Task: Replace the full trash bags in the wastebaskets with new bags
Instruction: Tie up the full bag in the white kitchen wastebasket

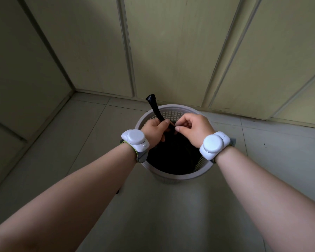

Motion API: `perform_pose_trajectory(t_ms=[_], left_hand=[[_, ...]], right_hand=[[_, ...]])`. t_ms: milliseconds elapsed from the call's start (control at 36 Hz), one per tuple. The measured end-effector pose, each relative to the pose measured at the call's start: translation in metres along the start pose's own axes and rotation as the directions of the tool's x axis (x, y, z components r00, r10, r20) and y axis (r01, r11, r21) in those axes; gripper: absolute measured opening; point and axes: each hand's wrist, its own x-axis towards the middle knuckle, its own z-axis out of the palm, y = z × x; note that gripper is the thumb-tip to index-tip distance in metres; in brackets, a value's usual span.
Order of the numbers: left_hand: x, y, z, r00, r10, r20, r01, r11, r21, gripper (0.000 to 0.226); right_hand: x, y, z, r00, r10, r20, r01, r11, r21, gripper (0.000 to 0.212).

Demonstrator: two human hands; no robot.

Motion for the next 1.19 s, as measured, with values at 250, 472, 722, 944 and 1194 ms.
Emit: perform_pose_trajectory(t_ms=[250, 472, 722, 944, 1194], left_hand=[[-0.003, -0.001, 0.004, 0.99, 0.135, -0.049, -0.128, 0.982, 0.136, 0.03], [-0.005, 0.0, 0.005, 0.988, 0.152, 0.005, -0.152, 0.982, 0.115, 0.023], [-0.01, 0.0, 0.009, 0.996, 0.084, -0.019, -0.078, 0.977, 0.197, 0.042], [-0.016, 0.003, 0.022, 0.975, 0.162, -0.15, -0.103, 0.935, 0.34, 0.029], [-0.022, 0.002, 0.019, 0.933, 0.353, -0.069, -0.255, 0.785, 0.565, 0.015]], right_hand=[[0.0, 0.004, 0.002, 0.997, 0.083, 0.003, -0.083, 0.993, 0.086, 0.024], [-0.004, 0.0, 0.002, 0.998, 0.065, 0.021, -0.067, 0.99, 0.125, 0.014], [0.0, 0.001, 0.007, 0.99, 0.133, -0.048, -0.126, 0.984, 0.125, 0.024], [0.001, -0.002, 0.01, 0.951, 0.291, -0.1, -0.267, 0.941, 0.208, 0.024], [0.001, -0.009, 0.012, 0.942, 0.317, -0.11, -0.297, 0.94, 0.166, 0.019]])
